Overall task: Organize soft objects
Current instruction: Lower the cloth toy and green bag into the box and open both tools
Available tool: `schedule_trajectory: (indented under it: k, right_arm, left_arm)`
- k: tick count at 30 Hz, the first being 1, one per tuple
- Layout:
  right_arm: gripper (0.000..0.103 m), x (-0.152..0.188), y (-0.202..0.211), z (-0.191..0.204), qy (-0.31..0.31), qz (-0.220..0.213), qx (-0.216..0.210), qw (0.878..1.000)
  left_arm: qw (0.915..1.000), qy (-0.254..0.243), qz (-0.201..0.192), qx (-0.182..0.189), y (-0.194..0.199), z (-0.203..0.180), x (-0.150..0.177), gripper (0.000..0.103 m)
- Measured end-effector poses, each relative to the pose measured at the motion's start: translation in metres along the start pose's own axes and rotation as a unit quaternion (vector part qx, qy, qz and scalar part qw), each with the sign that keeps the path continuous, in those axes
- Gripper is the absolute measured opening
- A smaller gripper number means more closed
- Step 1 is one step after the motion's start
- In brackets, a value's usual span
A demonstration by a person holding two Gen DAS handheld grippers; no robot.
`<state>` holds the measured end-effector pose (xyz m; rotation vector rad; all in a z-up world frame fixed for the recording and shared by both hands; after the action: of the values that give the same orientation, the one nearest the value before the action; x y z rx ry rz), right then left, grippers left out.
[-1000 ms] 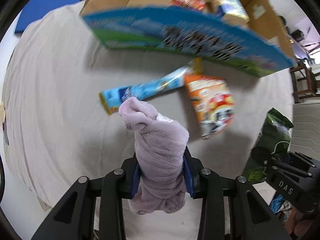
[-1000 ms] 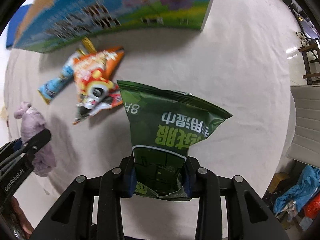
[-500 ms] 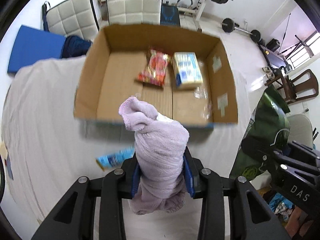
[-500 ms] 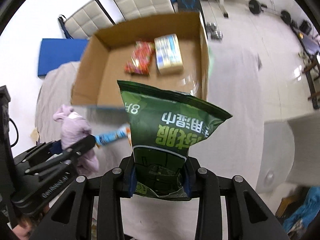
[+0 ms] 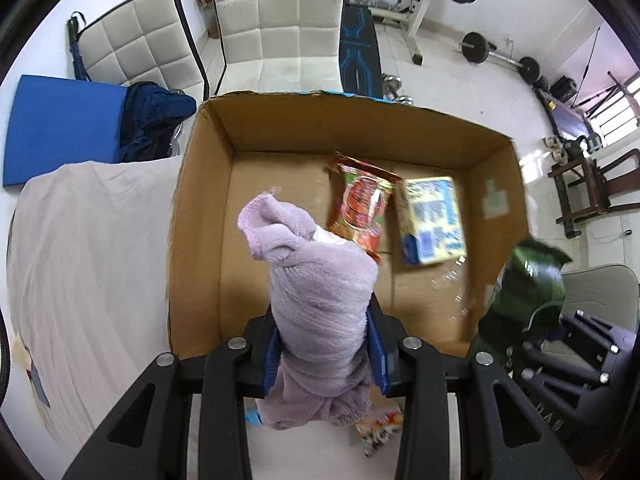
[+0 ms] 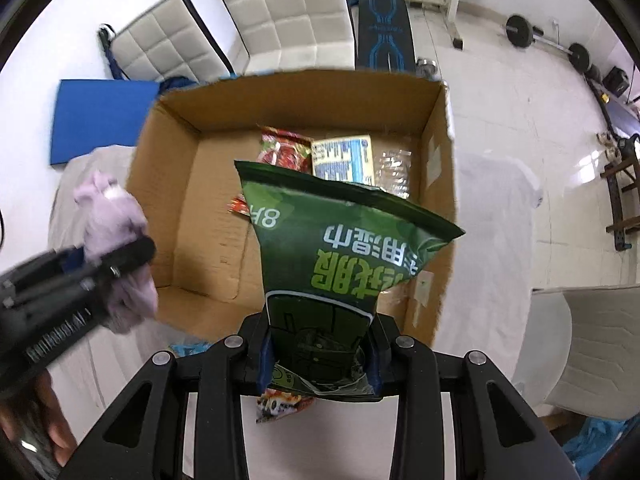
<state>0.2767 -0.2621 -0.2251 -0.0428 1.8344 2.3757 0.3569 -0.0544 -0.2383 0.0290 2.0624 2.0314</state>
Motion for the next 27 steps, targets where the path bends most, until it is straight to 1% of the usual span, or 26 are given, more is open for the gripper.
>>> schedule_trajectory:
  k: [3, 7, 9, 15, 20, 23, 24, 26, 27]
  right_arm:
    - [0.037, -0.006, -0.039, -0.005, -0.005, 0.020, 0.007, 1.000]
    - [0.037, -0.009, -0.067, -0.008, -0.007, 0.038, 0.015, 0.999]
    - [0.037, -0.011, -0.081, -0.009, -0.007, 0.045, 0.015, 0.999]
    - [0.037, -0.003, -0.104, -0.011, -0.006, 0.067, 0.015, 0.998]
    - [0.037, 0.008, -0.125, -0.011, 0.000, 0.086, 0.022, 0.996]
    - [0.039, 0.011, -0.129, -0.015, -0.011, 0.086, 0.021, 0.996]
    - [0.039, 0.012, -0.129, -0.016, -0.017, 0.086, 0.022, 0.996]
    - [0.044, 0.013, -0.127, -0.023, -0.025, 0.084, 0.017, 0.996]
    - [0.050, 0.012, -0.124, -0.024, -0.030, 0.080, 0.015, 0.996]
  left_arm:
    - [0.9998, -0.002, 0.020, 0.003, -0.025, 0.004, -0.017, 0.034]
    - [0.9990, -0.009, 0.043, 0.004, -0.057, 0.005, -0.034, 0.034]
    - [0.9988, -0.013, 0.048, 0.002, -0.069, 0.004, -0.041, 0.034]
    - [0.9979, -0.025, 0.060, -0.001, -0.096, 0.004, -0.062, 0.034]
    - [0.9969, -0.031, 0.070, -0.018, -0.112, 0.005, -0.072, 0.036]
    - [0.9966, -0.026, 0.075, -0.022, -0.115, 0.009, -0.074, 0.037]
    - [0.9966, -0.022, 0.077, -0.020, -0.115, 0.010, -0.074, 0.039]
    - [0.9966, -0.017, 0.079, -0.017, -0.112, 0.012, -0.075, 0.042]
    - [0.9968, -0.015, 0.077, -0.017, -0.112, 0.013, -0.076, 0.044]
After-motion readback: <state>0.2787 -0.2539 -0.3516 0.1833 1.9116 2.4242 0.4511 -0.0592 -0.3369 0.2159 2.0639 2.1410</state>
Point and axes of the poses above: each gripper's, at about its wrist camera, not at the fingertips, and y roughly against the way its jaws point, z to its left, x to its underside, the point moved 2 cm from there along -y, roughly the way its jaws point, and after that the axes turned 5 degrees about -x, right-handed, at the moved point
